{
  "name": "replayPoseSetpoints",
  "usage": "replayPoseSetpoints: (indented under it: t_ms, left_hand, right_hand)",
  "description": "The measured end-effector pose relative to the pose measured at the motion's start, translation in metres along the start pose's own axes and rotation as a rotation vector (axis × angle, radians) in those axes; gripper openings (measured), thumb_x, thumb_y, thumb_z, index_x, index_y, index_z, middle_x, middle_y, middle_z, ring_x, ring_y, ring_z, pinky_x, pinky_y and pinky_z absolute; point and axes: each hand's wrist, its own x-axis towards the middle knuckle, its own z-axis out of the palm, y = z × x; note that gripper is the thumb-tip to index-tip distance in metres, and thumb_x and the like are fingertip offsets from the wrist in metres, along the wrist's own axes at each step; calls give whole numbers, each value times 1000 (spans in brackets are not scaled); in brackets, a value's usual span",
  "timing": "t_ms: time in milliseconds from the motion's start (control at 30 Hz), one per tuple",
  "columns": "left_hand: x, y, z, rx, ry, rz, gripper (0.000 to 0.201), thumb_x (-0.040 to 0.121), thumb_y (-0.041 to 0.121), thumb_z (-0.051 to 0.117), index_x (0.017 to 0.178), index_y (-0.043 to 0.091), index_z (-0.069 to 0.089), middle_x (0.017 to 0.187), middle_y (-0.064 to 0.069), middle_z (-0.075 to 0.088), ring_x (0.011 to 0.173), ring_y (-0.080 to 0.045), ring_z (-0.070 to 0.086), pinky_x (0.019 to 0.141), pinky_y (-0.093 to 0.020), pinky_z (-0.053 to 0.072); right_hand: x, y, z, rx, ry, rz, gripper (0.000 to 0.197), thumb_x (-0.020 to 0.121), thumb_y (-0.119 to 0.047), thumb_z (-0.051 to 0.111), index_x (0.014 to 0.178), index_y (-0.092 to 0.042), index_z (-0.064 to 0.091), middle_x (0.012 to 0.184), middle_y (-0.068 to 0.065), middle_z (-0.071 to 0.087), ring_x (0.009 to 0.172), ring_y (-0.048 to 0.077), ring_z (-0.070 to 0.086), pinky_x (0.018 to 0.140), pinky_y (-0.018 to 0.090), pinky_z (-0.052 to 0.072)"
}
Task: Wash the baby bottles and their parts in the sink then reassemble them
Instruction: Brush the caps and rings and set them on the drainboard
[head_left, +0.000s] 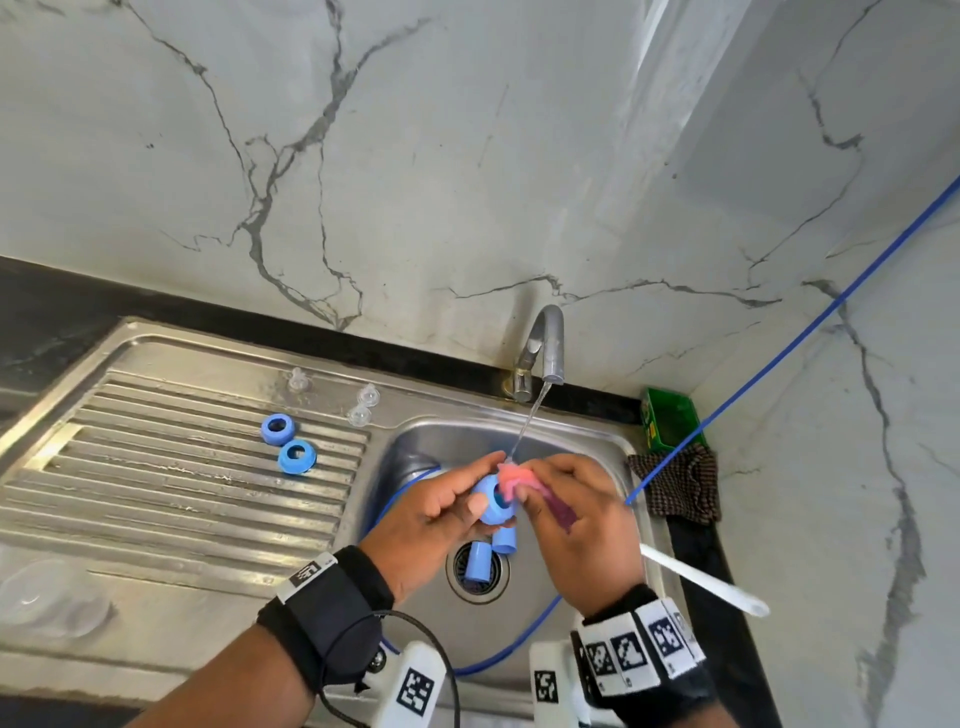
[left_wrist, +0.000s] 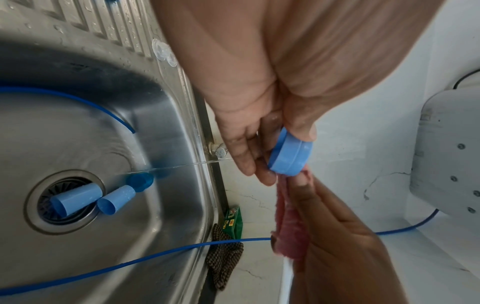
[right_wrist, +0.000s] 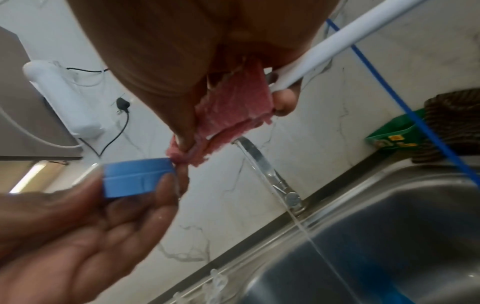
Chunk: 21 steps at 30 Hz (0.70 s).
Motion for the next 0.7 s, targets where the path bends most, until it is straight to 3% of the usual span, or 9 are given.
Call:
replayPoseSetpoints:
  t_ms: [67,200,300,367,433,533,700]
  left_hand:
    - [-1,-1,2,25,34,-3,56,99,24,53,151,13,39,143,-6,59,128,-24,60,106,-50,49]
    - [3,-4,13,69,31,-2,45,100,18,56,144,9,50,145,-5,57,128,-23,59,104,-45,51]
    - [4,-7,19,124,39,7,50,100,31,57,145,12,49,144,-3,57,131,-20,57,105,-44,50]
    - [3,-11,23,99,61,-22,50,100,28,54,148,14,44,143,-9,58,127,-20,60,104,-40,51]
    - [4,-14,29,69,58,-36,46,104,17,49,148,8,42,141,-13,58,124,-24,62,103,-40,52]
    - [12,-12,41,66,58,-19,47,101,27,52,142,4,51,140,-13,59,127,-30,59,106,-52,48]
    - [14,-15,40,80,87,-37,49,96,22,55,143,12,50,135,-8,64,126,-24,61,106,-48,50]
  right_hand:
    - [3,12,-5,1,37,45,24,89,-32,70,110,-20,77,104,-12,63,94,9,65,78,34,57]
    - [-2,-7,-8,74,-72,-83,27,91,-40,67,111,-26,76,107,-15,63,99,6,62,84,18,49]
    - [-2,18,-10,-1,-64,-50,31,90,-46,63,107,-25,77,102,-15,63,94,8,63,80,28,54]
    - [-2,39,-20,-19,-14,9,34,88,-48,63,104,-23,78,99,-15,64,90,9,65,75,36,57]
    - [-3,40,-28,29,-1,0,30,89,-44,64,104,-23,78,101,-14,64,92,9,65,78,35,56]
    - [-3,23,-28,36,-46,-72,24,90,-42,66,105,-28,78,102,-14,65,94,8,65,80,27,54]
    - [-1,43,-41,-58,-112,-32,20,85,-47,66,95,-33,78,90,-17,63,81,6,64,66,33,55]
